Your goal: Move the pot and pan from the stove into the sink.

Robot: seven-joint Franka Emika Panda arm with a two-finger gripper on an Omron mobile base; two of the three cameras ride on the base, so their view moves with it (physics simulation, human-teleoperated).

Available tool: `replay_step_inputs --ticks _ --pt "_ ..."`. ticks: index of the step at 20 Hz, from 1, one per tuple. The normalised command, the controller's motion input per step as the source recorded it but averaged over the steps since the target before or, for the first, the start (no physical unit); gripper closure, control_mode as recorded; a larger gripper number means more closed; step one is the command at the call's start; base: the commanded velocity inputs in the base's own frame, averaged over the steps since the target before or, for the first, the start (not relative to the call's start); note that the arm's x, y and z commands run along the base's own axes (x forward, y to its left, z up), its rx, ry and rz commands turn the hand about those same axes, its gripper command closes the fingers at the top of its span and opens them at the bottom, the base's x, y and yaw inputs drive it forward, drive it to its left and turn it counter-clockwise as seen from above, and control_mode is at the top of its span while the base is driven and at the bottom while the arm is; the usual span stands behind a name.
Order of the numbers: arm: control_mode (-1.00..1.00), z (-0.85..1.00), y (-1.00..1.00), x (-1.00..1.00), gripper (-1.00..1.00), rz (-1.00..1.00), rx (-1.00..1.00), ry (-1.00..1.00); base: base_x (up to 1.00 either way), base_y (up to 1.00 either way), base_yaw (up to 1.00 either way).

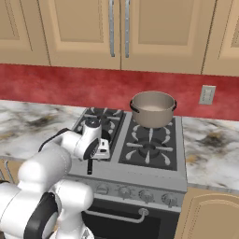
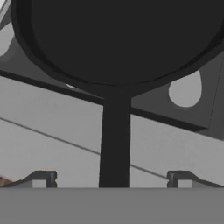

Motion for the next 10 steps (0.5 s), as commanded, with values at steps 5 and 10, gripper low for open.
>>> replay_step_inputs --ticks 5,10 --pt "-1.00 -0.39 0.07 -0.01 -1.00 0.00 -0.02 0.00 0.00 0.00 0.00" --pt "-1.00 -0.91 0.00 -0.12 -1.00 0.00 -0.04 -0.02 0.00 0.00 0.00"
